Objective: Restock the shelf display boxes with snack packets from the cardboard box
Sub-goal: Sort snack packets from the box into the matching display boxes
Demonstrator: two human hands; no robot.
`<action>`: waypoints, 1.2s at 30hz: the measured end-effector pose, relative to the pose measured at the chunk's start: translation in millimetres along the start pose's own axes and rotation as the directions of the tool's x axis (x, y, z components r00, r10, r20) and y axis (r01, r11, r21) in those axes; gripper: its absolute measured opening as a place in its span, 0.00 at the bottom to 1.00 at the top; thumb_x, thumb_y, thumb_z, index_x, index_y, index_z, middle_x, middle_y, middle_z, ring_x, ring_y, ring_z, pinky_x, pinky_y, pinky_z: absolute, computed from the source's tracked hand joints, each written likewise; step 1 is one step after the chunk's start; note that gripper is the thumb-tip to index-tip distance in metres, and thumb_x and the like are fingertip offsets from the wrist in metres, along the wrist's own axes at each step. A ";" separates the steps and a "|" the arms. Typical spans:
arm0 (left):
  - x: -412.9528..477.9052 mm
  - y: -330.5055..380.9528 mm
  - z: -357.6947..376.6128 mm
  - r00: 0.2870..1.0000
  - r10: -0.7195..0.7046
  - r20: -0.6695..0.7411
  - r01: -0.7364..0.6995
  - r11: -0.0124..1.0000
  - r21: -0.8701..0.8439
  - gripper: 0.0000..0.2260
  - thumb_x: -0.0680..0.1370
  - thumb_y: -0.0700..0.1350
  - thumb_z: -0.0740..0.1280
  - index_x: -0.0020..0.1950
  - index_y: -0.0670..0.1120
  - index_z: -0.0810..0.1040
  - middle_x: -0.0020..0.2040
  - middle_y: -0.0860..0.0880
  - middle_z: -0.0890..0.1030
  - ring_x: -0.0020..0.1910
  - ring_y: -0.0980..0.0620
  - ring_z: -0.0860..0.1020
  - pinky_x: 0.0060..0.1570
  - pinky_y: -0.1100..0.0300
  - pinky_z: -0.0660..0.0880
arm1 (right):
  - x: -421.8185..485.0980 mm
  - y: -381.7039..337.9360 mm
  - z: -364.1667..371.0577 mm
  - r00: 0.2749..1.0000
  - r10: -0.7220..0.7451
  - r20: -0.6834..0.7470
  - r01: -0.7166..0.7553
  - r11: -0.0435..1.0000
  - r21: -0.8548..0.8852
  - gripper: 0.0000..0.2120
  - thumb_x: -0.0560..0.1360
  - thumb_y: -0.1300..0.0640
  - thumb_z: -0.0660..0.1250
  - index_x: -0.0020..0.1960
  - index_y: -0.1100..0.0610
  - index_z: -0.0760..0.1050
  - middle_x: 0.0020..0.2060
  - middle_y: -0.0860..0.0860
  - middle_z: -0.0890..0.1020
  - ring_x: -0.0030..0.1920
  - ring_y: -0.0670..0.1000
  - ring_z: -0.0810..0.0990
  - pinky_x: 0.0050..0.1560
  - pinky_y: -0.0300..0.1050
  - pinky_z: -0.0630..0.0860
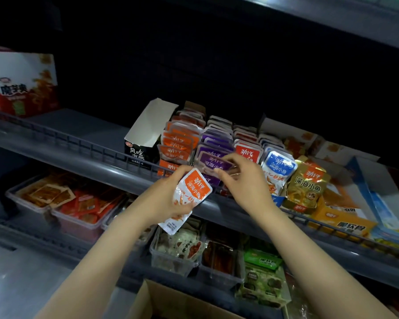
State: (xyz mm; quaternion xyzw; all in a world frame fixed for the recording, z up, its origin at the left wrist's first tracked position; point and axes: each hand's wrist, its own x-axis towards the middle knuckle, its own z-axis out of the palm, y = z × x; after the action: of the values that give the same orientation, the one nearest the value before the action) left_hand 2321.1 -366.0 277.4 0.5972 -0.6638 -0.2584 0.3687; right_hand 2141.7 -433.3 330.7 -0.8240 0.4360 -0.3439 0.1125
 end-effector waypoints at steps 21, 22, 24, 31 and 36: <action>-32.2 -31.5 -31.5 0.954 0.082 -0.287 -0.013 0.972 0.235 0.29 0.76 0.63 0.58 0.74 0.52 0.63 0.73 0.54 0.65 0.72 0.55 0.60 0.71 0.55 0.59 | 36.3 -76.0 -16.0 0.955 -0.294 0.024 0.295 0.955 -0.015 0.07 0.75 0.52 0.69 0.42 0.48 0.71 0.36 0.39 0.76 0.39 0.38 0.76 0.40 0.32 0.70; -29.0 -30.8 -28.7 0.950 0.129 -0.283 -0.049 0.961 0.272 0.30 0.76 0.64 0.57 0.74 0.52 0.62 0.74 0.55 0.63 0.73 0.55 0.59 0.72 0.55 0.56 | 37.6 -75.3 -12.5 0.950 -0.312 0.027 0.313 0.949 -0.043 0.06 0.75 0.52 0.69 0.43 0.49 0.72 0.37 0.39 0.77 0.39 0.39 0.77 0.41 0.32 0.71; -21.5 -30.8 -22.9 0.940 0.188 -0.286 -0.085 0.938 0.336 0.31 0.76 0.65 0.55 0.75 0.52 0.61 0.74 0.55 0.62 0.73 0.55 0.57 0.72 0.57 0.52 | 37.6 -72.0 -5.1 0.933 -0.357 0.043 0.360 0.925 -0.119 0.05 0.75 0.53 0.70 0.45 0.51 0.74 0.38 0.41 0.77 0.41 0.44 0.78 0.40 0.38 0.71; -3.3 -40.8 -15.6 0.918 0.240 -0.315 -0.045 0.852 0.521 0.35 0.75 0.69 0.47 0.73 0.49 0.64 0.71 0.51 0.67 0.72 0.50 0.59 0.72 0.56 0.50 | 32.6 -62.1 8.3 0.925 -0.377 0.054 0.379 0.897 -0.227 0.05 0.74 0.55 0.69 0.42 0.53 0.74 0.38 0.42 0.77 0.52 0.54 0.76 0.66 0.53 0.68; 3.3 -45.4 -13.7 0.932 0.227 -0.282 -0.024 0.816 0.577 0.36 0.74 0.70 0.45 0.73 0.50 0.63 0.70 0.53 0.68 0.72 0.49 0.60 0.72 0.55 0.51 | 36.0 -62.7 10.3 0.932 -0.349 0.103 0.362 0.860 -0.359 0.05 0.74 0.57 0.70 0.48 0.58 0.79 0.41 0.52 0.84 0.52 0.57 0.78 0.71 0.46 0.58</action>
State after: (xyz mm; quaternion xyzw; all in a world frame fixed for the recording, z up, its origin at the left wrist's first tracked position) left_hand 2359.3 -374.9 250.5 0.6688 -0.6752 0.0810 0.3004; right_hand 2202.6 -425.8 370.4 -0.9021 0.3320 -0.2554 -0.1035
